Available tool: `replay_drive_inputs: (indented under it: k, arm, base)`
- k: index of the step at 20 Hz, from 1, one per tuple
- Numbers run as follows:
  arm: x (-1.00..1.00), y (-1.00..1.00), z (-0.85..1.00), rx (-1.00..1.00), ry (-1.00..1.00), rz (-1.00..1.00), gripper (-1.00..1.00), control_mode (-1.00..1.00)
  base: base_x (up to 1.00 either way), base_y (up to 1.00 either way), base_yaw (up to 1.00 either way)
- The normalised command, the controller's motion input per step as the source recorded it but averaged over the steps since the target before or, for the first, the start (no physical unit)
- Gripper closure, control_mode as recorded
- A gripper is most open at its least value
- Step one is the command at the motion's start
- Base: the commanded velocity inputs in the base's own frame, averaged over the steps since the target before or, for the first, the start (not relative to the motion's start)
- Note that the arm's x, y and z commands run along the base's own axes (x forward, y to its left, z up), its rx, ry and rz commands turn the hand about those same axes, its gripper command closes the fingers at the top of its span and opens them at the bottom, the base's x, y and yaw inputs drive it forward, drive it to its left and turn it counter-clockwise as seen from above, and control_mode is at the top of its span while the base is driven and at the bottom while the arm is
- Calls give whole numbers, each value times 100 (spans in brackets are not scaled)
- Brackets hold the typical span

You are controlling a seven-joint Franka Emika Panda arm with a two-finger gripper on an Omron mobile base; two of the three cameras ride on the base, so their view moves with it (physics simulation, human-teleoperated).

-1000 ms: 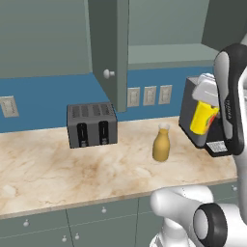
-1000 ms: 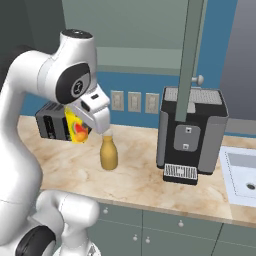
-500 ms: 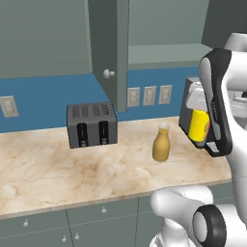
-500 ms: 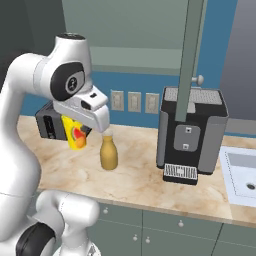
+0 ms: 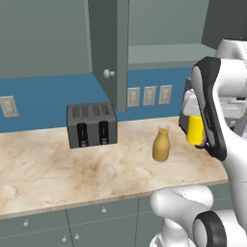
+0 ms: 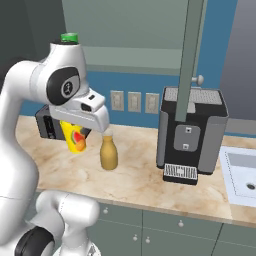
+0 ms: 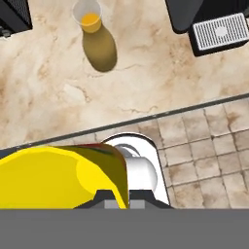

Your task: There is a tray on the dining counter. Grab the cup, mug, and pitcher and place them on the tray. The pitcher may be placed next to the tray if it cannot fit the tray.

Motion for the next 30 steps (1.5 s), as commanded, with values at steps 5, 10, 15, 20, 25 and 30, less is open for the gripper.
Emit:
replay_drive_inputs:
  k: [5, 10, 15, 20, 25, 30]
  arm:
    - [11, 0, 0, -1, 4, 14, 100, -100]
    - [11, 16, 0, -2, 10, 12, 100, -100]
    - [0, 0, 0, 0, 0, 0, 100, 100]
    - [0, 0, 0, 0, 0, 0, 100, 100]
    - [0, 0, 0, 0, 0, 0, 100, 100]
    - [0, 0, 0, 0, 0, 0, 100, 100]
  base:
    - [0, 0, 0]
    - [0, 0, 0]
    - [1, 6, 4]
    - [-38, -10, -13]
    - [-72, 0, -28]
    - [-64, -3, -39]
